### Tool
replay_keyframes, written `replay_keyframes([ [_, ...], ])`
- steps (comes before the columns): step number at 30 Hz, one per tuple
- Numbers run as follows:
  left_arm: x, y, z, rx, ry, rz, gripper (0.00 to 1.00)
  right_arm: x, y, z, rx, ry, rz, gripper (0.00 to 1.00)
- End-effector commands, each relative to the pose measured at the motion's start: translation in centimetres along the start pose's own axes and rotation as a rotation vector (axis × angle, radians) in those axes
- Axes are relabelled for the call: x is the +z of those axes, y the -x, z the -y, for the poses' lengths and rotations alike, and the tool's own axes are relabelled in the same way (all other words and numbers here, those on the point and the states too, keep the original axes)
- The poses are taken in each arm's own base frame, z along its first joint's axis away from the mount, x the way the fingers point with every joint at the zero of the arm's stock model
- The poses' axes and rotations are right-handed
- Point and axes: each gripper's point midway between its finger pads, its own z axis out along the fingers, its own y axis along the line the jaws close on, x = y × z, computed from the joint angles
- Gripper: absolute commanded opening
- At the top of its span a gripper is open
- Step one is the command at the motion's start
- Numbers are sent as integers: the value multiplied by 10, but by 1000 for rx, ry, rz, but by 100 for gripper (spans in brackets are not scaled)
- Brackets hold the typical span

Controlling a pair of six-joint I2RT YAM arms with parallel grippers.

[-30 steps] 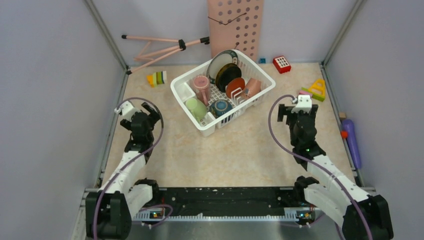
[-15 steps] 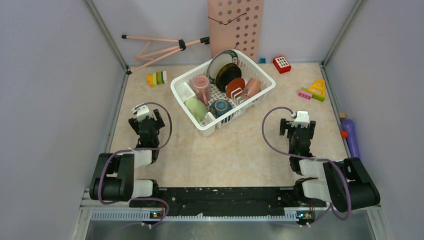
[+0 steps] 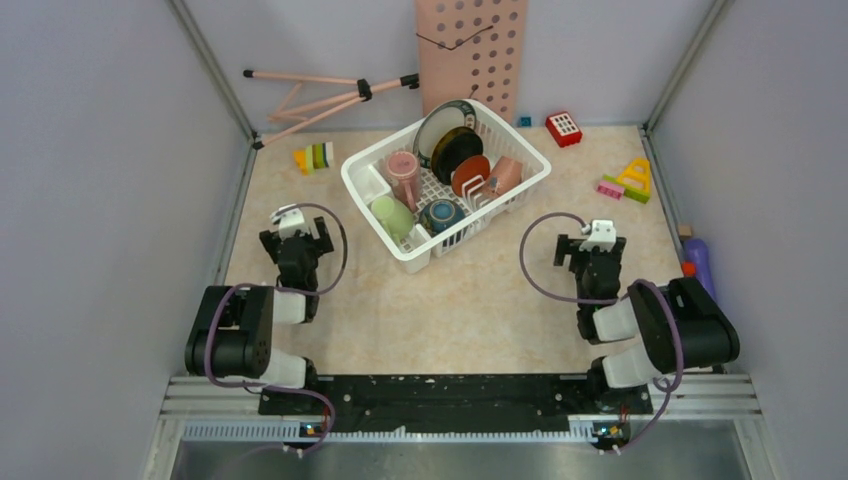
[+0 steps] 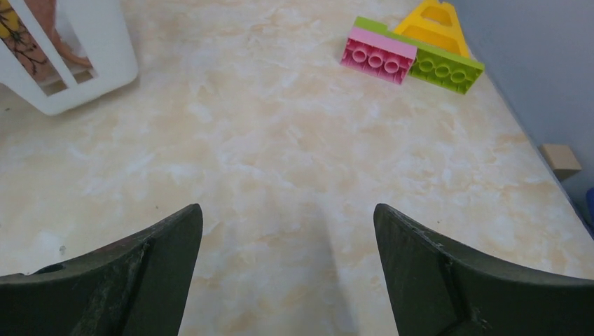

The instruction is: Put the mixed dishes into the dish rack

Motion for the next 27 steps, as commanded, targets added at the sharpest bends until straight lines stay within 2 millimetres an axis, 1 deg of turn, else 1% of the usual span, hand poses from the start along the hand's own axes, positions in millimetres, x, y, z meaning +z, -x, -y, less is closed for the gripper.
replay_keyframes([
  [1, 7, 25, 4, -30, -15, 79, 98, 18, 19, 11, 90, -55, 42, 90],
  [4, 7, 24, 4, -30, -15, 77, 98, 21, 20, 13, 94, -57, 43, 91],
  [6, 8, 25, 4, -30, -15, 78, 99, 22, 20, 14, 95, -55, 45, 90],
  [8, 7, 24, 3, -30, -15, 78, 99, 25, 18, 12, 131, -31, 29, 89],
  [10, 7, 24, 4, -30, -15, 78, 99, 25, 19, 13, 132, -28, 33, 98],
  [11, 7, 24, 4, -30, -16, 78, 98, 25, 19, 13, 131, -29, 35, 99],
  [27, 8, 23, 4, -29, -16, 73, 98, 24, 19, 13, 130, -27, 36, 99],
])
